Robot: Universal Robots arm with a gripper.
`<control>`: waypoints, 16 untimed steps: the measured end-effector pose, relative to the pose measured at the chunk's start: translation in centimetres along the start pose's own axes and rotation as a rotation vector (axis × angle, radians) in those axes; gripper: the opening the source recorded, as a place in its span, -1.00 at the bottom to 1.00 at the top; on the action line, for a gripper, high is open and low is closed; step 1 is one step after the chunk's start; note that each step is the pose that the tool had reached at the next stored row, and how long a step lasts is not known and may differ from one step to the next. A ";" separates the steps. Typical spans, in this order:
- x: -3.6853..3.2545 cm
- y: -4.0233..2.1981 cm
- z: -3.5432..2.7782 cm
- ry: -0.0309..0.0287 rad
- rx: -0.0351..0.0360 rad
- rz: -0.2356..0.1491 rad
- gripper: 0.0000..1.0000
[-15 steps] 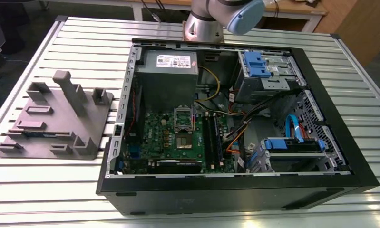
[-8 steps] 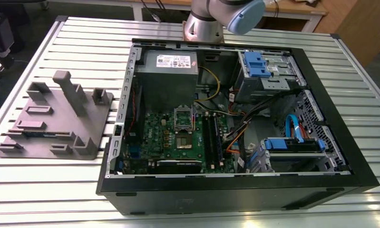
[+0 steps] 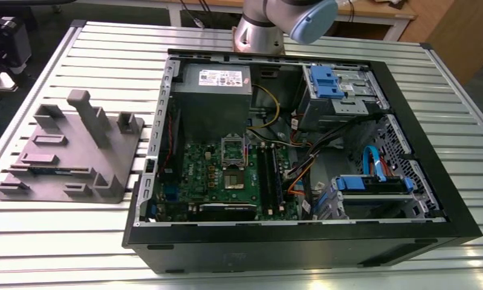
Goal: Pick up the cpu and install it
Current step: 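Pick up the cpu and move it towards the insertion slot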
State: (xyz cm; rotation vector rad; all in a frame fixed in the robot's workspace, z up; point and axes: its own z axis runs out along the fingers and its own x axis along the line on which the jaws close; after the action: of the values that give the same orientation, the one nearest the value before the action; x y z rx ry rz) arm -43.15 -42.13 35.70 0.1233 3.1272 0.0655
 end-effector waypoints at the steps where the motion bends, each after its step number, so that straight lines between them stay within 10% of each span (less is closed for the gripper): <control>1: -0.22 0.01 0.00 0.0003 0.0000 0.000 -0.06; 16: -3.45 0.19 0.05 0.0039 0.0003 0.000 -0.06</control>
State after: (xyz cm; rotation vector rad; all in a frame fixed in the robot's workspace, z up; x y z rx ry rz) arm -39.70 -42.21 35.68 0.1237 3.1311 0.0654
